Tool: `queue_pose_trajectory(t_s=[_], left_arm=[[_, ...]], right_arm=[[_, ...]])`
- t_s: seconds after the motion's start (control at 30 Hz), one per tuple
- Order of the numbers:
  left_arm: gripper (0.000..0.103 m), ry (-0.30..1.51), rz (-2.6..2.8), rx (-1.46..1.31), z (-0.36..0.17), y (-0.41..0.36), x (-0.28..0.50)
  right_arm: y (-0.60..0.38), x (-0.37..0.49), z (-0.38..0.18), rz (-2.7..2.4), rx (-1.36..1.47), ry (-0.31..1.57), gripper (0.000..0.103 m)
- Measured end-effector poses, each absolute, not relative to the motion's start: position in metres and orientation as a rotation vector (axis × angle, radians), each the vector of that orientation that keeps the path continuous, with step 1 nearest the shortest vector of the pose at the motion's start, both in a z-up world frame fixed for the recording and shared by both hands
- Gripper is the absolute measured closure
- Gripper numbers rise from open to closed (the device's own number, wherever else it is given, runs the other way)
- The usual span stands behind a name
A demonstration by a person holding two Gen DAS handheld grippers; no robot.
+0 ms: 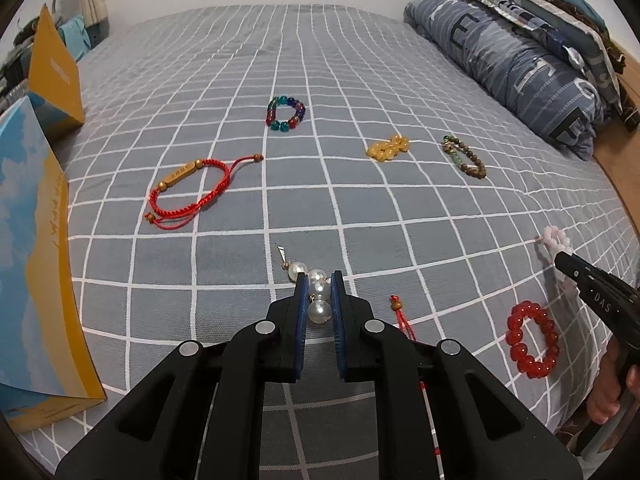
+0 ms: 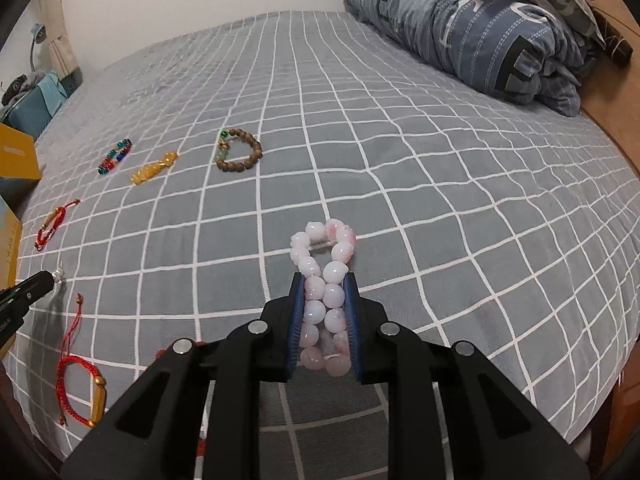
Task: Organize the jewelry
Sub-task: 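Carry the pearl earring and pink bracelet with both tools over the white box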
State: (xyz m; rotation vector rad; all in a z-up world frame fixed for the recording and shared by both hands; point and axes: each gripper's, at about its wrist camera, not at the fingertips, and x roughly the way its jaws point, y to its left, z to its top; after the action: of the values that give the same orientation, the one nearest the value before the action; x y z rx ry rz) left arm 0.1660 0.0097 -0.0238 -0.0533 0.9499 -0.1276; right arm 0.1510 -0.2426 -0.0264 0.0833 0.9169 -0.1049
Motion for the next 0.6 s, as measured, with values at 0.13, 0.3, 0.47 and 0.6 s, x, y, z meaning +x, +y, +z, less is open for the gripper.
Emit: queue_pose_trajectory(t_s=[0.13,0.3,0.47,0.6], left_arm=[[0.092,0.930,-0.129,-0.044,-0.019,0.008,0.162],[0.092,0.906,-0.132,-0.041,-0.013,0.008,0.158],[0.092,0.885,-0.129,-0.040,-0.006,0.009,0.155],[0.092,0.867,-0.123,-0.038,-0.001,0.011,0.150]], right_arm=[[-0.241,0.149,-0.023,-0.100,0.082,0.900,0.084],[-0.239,0.147,-0.019,-0.093,0.079,0.880,0.084],[-0.233,0.143,-0.012,-0.088,0.072,0.860,0.084],[-0.226,0.138,-0.004,-0.080,0.060,0.839,0.084]])
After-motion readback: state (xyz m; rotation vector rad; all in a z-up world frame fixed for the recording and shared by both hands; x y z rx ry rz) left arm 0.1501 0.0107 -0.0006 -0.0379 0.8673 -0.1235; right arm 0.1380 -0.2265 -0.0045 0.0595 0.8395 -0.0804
